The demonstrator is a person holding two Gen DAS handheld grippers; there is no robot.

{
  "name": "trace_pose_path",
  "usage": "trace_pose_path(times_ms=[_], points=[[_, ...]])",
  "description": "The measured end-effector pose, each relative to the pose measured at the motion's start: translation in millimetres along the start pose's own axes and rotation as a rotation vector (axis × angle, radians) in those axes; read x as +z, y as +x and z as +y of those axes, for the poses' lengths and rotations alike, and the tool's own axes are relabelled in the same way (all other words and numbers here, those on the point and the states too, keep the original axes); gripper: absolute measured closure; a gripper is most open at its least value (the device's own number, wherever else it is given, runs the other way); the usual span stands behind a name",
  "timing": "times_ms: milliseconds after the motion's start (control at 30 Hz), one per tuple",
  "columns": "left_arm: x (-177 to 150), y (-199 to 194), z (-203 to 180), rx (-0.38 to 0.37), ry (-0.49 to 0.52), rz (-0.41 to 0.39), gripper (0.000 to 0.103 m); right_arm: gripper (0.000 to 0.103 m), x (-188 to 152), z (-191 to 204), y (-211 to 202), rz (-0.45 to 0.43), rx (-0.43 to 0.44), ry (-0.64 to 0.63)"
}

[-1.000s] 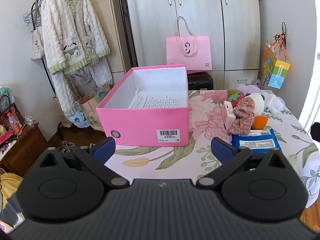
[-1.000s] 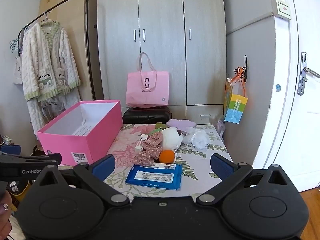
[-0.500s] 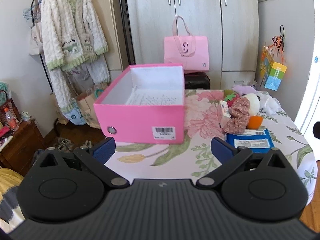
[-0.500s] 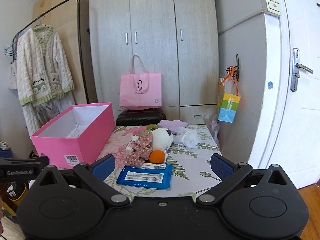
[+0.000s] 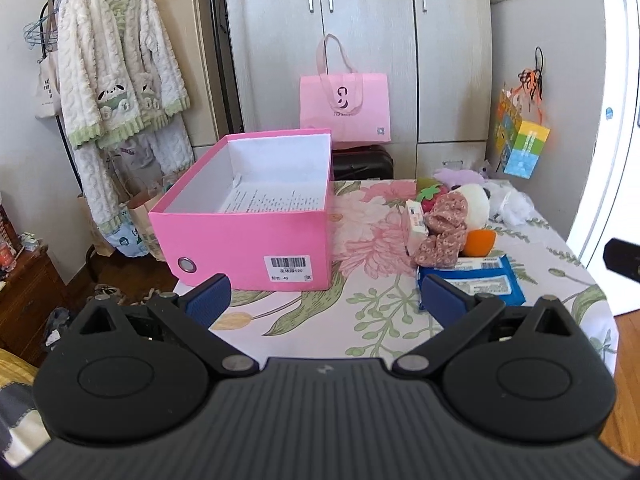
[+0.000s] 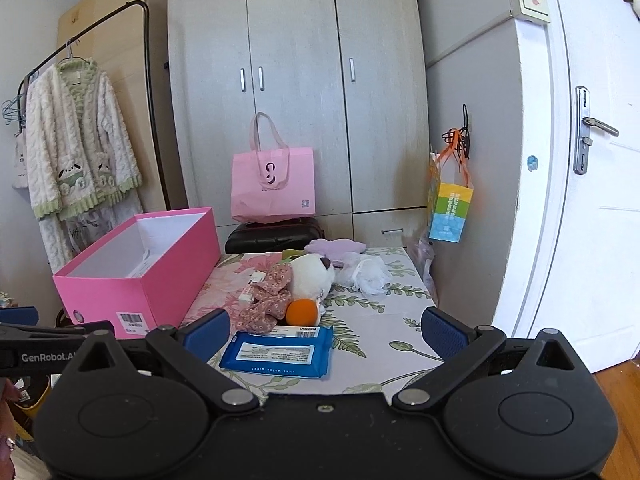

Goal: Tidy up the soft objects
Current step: 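Move both tools toward the items beside the pink box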

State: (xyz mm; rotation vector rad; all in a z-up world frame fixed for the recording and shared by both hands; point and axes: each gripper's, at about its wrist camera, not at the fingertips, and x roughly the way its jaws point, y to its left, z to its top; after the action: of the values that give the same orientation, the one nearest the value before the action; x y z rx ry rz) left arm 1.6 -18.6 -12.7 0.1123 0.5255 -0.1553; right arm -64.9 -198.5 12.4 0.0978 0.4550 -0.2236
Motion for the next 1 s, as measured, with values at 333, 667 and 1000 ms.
trace_pose_path(times_ms=[333, 667, 1000], points=[[-2.3, -5.9, -2.1, 0.002, 0.019, 0.009, 0.0, 0.0, -1.9, -4.0, 0.6, 0.009, -0.005, -0.012], [-4.9, -5.9, -2.1, 0.0, 0.025, 0.013, 0.0, 0.0, -5.7, -1.5, 2.5, 0.017, 0.004, -0.032], [-6.8, -3.1, 2.6, 0.006, 0.013, 0.02, 0.0, 0.0, -6.9, 0.2, 2.7, 0.023, 0.011, -0.043]])
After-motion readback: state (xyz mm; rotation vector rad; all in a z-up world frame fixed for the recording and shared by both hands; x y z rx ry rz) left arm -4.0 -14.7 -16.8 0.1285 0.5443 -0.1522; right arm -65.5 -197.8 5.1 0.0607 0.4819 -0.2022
